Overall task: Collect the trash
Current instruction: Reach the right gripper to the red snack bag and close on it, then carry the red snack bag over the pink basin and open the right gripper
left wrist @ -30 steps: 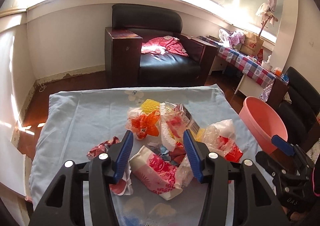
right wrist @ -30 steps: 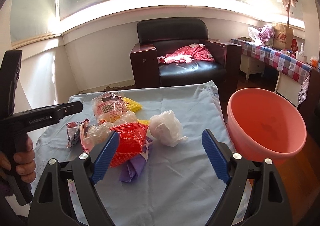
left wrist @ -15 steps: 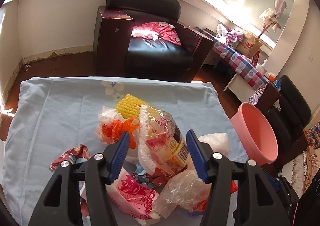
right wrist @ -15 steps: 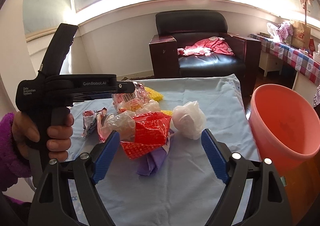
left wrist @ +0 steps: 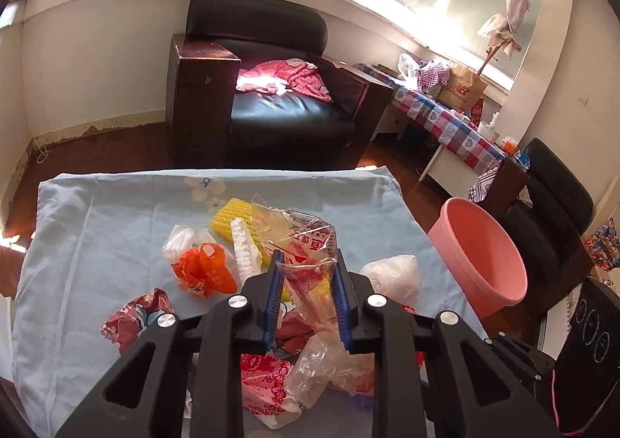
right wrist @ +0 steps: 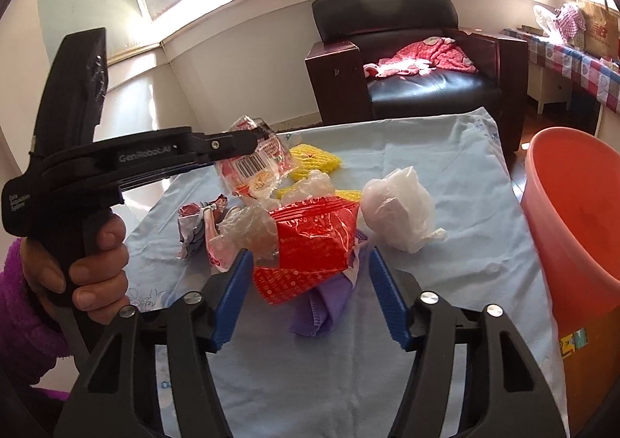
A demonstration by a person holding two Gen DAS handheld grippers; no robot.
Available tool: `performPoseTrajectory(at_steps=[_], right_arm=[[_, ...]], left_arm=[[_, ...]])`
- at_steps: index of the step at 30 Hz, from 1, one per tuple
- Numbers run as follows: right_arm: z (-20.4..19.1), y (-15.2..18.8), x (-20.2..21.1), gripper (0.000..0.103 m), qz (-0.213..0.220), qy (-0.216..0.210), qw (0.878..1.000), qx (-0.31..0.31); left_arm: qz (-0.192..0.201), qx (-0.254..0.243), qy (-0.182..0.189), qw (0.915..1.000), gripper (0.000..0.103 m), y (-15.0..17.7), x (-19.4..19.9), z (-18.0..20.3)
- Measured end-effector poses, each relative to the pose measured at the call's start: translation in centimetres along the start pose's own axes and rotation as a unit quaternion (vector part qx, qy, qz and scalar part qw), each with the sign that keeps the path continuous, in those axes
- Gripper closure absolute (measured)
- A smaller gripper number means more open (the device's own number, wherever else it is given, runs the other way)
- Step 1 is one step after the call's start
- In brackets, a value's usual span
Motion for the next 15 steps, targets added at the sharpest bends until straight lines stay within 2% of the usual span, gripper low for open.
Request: performPoseTrajectory(at_steps=[2,6,15], right_arm=[[0.1,0.1,-0.3,0.049,-0.006,-0.003,1.000,-0.004],[0.2,0.3,-0.8,0.065,-0.020,-0.013,1.000,-0.019],[0.7,-0.2,1.8,0.069,0.011,-0.022,0.999,-0.034]], left_arm=[[0.007,-0.010,0.001,0.9999,0.080,0.1,0.7,0.3],[0.015,-0.024,-0.003,0.9996,0.080,0.4,2.0,0.8],[0.035,-0.033,-0.009,0.9988,0.080,0.2,4.5,1.2]])
Point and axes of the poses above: each gripper's, at about its wrist camera, not at the fingertips, and x roughly against the way its jaws point, z to its right, y to its underside, the point moved 7 cm from there along -x, roughly the way its jaws point, and after that the axes turned 1 degree about y, right-handed, at the moved point
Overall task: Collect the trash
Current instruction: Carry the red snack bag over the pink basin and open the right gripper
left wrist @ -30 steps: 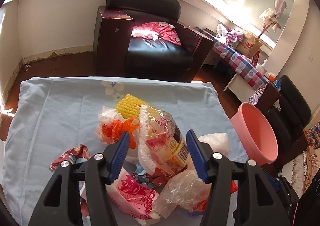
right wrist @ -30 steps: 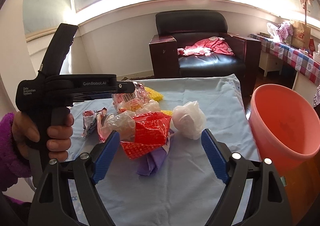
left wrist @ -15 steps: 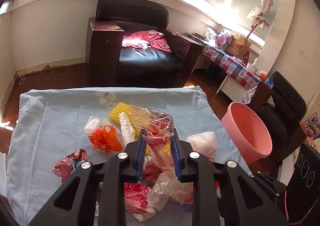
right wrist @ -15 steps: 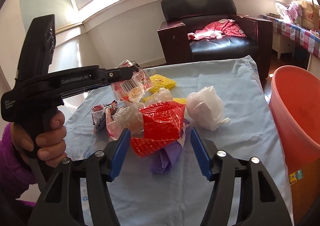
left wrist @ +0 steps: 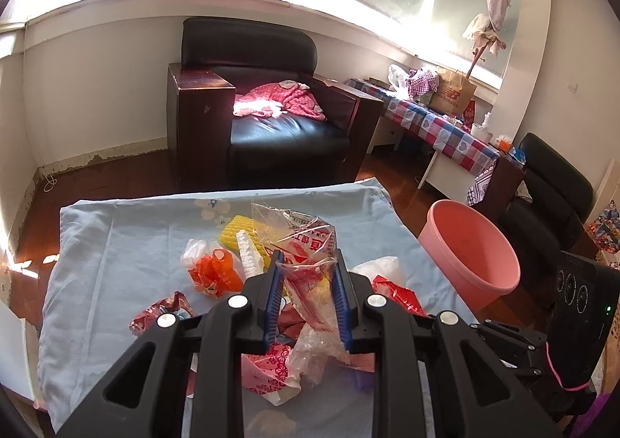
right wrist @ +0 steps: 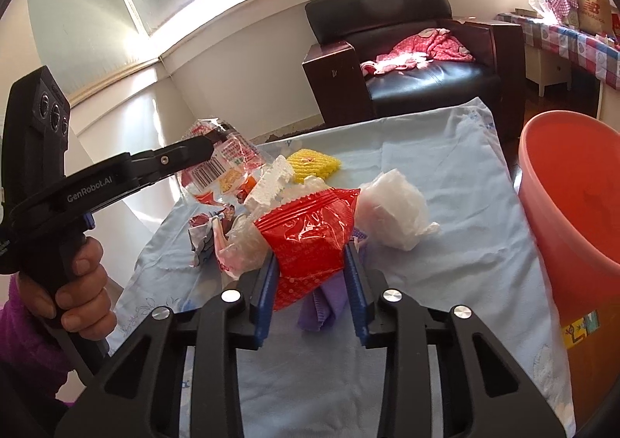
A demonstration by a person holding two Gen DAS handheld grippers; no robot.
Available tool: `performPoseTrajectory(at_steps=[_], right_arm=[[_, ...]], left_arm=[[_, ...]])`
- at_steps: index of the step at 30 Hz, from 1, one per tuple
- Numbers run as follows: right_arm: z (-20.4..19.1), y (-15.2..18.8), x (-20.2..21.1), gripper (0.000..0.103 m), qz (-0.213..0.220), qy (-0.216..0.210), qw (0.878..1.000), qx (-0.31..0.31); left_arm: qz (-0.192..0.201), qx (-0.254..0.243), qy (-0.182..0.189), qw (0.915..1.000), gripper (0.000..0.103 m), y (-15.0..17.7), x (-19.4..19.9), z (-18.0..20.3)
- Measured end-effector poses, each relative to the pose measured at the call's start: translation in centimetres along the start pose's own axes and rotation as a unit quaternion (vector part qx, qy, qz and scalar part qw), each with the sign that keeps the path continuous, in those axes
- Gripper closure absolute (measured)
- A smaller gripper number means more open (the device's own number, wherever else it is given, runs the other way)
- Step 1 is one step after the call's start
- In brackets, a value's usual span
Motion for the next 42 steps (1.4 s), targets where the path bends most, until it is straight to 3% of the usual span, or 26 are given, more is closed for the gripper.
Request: performPoseTrajectory(at_steps=[8,20,42], right_arm=[[1.2,-1.4,3.7,0.069,0.049,0.022,0.999,-0.002],[5.4,-2.3,7.6,0.069,0.095,0.078,0.992,-0.024],[17.0,-1.6,13.0,0.069,0.143,0.210,0.960,-0.117]], left_arm=[[0.022,-0.004,0.006,0.9997,0.080,-0.9,1.4,1.4],[0.044,-0.058,0.048,0.9962,0.080,-2.0,0.5,7.9],[-0.011,-0.147,0.154,0.9770,0.079,0.3,-6.2,21.6]])
Point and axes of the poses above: each gripper's, at about its wrist camera, not at the fingertips, and x roughly against the way its jaws point, z to its right, y to its underside, the point moved 7 cm from there along -x, roughly the way its jaws point, and after that the axes turned 1 degree about y, right-handed, at the moved point
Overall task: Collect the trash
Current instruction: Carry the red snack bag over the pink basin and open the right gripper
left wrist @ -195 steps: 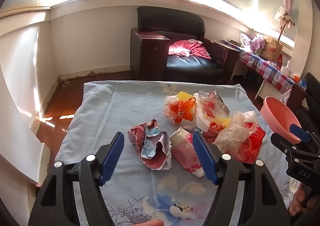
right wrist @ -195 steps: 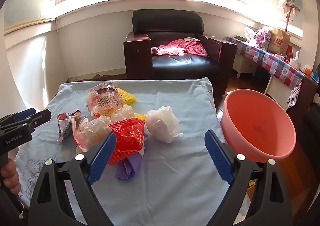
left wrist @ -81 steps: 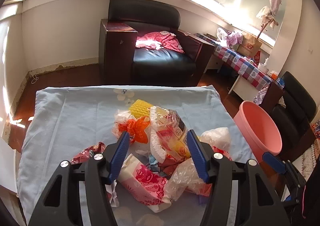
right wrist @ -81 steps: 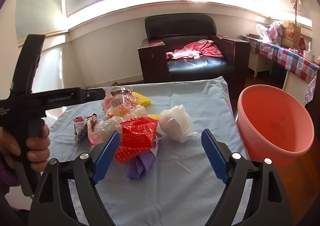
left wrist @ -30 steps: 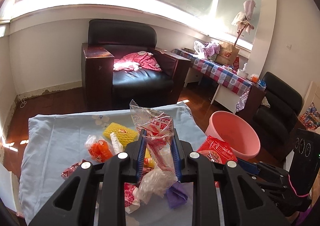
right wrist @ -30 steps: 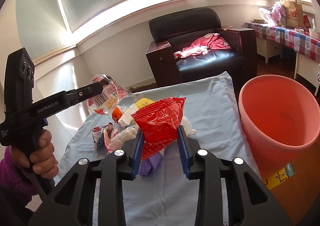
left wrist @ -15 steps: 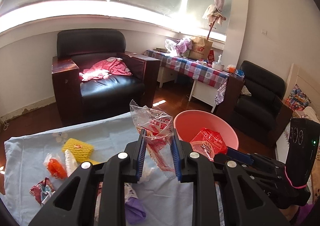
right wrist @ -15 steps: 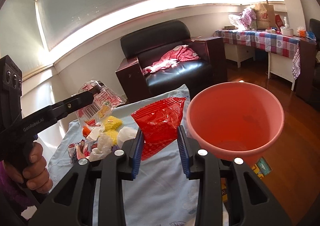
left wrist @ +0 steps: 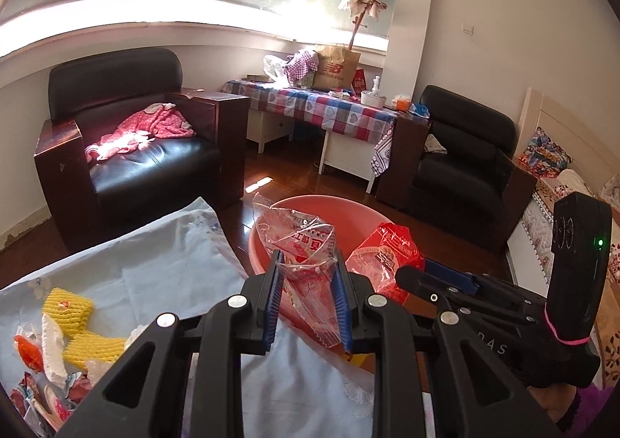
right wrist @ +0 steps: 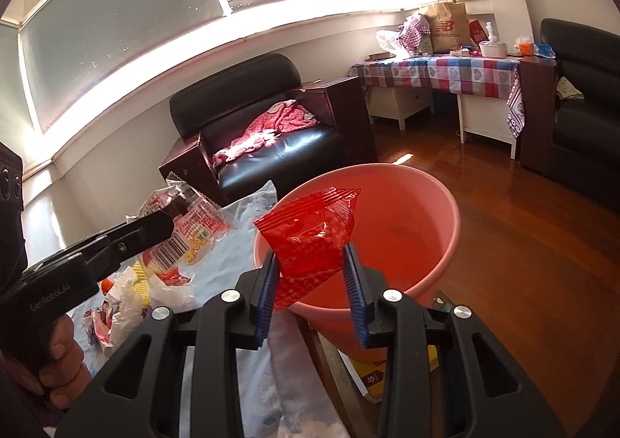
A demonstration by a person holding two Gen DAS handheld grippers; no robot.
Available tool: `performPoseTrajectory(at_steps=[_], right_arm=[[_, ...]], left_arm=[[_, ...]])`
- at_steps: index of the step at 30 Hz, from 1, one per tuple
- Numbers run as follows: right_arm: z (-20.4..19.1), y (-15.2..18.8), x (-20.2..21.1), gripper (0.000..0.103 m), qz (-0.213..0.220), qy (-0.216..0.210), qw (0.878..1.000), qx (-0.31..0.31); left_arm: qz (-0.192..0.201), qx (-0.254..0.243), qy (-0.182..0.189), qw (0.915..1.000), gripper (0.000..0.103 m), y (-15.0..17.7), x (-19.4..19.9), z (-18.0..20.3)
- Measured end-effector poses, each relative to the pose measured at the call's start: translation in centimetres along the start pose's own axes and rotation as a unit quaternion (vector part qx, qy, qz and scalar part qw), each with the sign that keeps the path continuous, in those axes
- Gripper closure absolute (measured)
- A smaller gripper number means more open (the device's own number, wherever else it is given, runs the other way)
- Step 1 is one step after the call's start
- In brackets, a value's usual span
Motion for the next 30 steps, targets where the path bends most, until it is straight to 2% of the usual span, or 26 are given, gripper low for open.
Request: performPoseTrajectory(at_steps=[11,14,20,26,30], right_arm=[[2.5,0.2,-1.5,0.069,-0.005,0.034,0.999,-0.010],[2.7,0.2,-2.1,0.069,-0.011,0.044,0.999,-0.009],[3.1,0.2,-2.9,0.069,-0.014,0.057,0.998,-0.006],[3.8,0.0,-3.7,0.068,-0.020,0.071,0.997,-0.016],[4.3,-0.1,-4.3,0.063,-0.032,0.074,0.996,-0.026]], left_arm=[[-0.057,0.014,0.017,0.9981,0.076,1.3,-6.1,0.9],[-0.060,0.016,0.011,0.9980,0.067,1.4,-6.9,0.7],[-0.058,0.026,0.011,0.9979,0.058,1.4,-7.0,0.3],[-0.047,0.031,0.010,0.9984,0.054,1.1,-5.7,-0.1],[-0.037,0.038,0.011,0.9985,0.050,0.8,-4.5,-0.5]])
Point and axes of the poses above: each gripper's, at about its wrist camera, not at the fingertips, and x roughly against the way its jaws point, z to its right, y to its underside, the point moved 7 cm from there along -x, roughly the way its jaws point, and after that the axes turned 1 degree about y, right-handed, at the moved point
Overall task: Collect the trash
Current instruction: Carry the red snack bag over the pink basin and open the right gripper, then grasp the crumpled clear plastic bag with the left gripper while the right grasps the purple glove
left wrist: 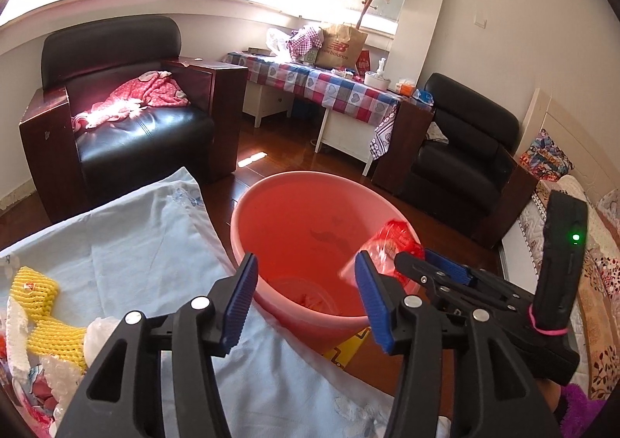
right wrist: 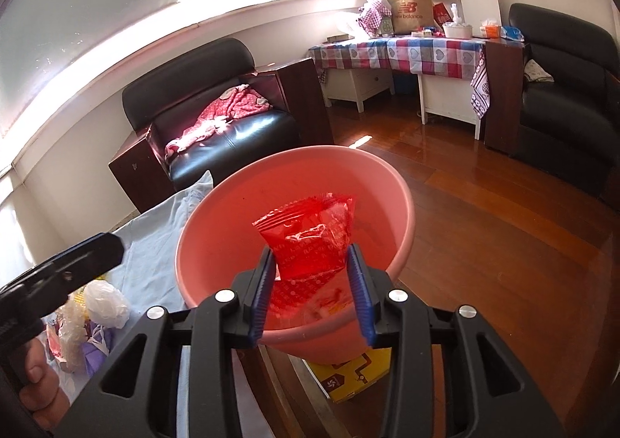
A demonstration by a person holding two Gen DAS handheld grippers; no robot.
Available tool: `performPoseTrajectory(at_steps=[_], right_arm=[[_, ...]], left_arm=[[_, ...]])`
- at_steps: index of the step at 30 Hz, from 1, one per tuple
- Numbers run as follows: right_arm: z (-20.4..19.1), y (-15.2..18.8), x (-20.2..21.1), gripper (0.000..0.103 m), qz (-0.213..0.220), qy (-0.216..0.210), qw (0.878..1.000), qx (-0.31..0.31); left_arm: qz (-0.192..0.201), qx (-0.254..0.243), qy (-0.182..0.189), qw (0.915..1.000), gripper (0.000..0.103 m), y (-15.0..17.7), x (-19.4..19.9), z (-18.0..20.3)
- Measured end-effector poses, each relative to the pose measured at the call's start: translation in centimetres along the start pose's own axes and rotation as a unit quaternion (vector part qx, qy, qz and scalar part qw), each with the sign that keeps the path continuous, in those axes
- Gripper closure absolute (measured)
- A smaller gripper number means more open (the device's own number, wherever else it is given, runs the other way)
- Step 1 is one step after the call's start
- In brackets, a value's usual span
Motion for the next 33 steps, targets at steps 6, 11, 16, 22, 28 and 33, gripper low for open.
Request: performPoseTrajectory(at_steps=[6,11,16,22,28,33], right_arm=[[0.1,0.0,0.0,0.058,-0.005,-0.008,1.000,-0.010],[-1.3,-0.2,1.4,0.057,0.017,-0.010,1.000,0.015],[-3.0,-0.3,3.1,0.057,0.050,-0.014,0.998,0.047],[-5.3,-0.2,4.7,0.057,0.087,-0.018,0.994,0.067],[-8.5,1.2,4.9,0.057,0.051,-0.051,0.991,0.114],[-11.3,2.8,4.2,0.057,0.009,-0.087,0.989,0.120]], left_arm=[[0.015,0.011,-0.005,0.9998,0.047,-0.3,2.1,-1.0],[0.034,0.027,-0.020,0.9988,0.046,-0.6,4.4,-2.7],[0.057,0.048,-0.048,0.9960,0.046,-1.4,7.3,-5.3],[0.092,0.072,-0.089,0.9891,0.046,-1.8,11.5,-9.1],[0.108,0.089,-0.134,0.9810,0.046,-0.8,15.4,-12.9],[0.105,0.107,-0.158,0.9761,0.046,1.1,17.9,-15.9]])
Point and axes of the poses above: each gripper's, at about its wrist camera, not at the fingertips, and x roughly against the way its jaws point, z to its right, y to its underside, the point moved 7 cm from there along -x, roughly the way its jaws point, and after that the axes turned 1 degree about y, right-handed, at the moved point
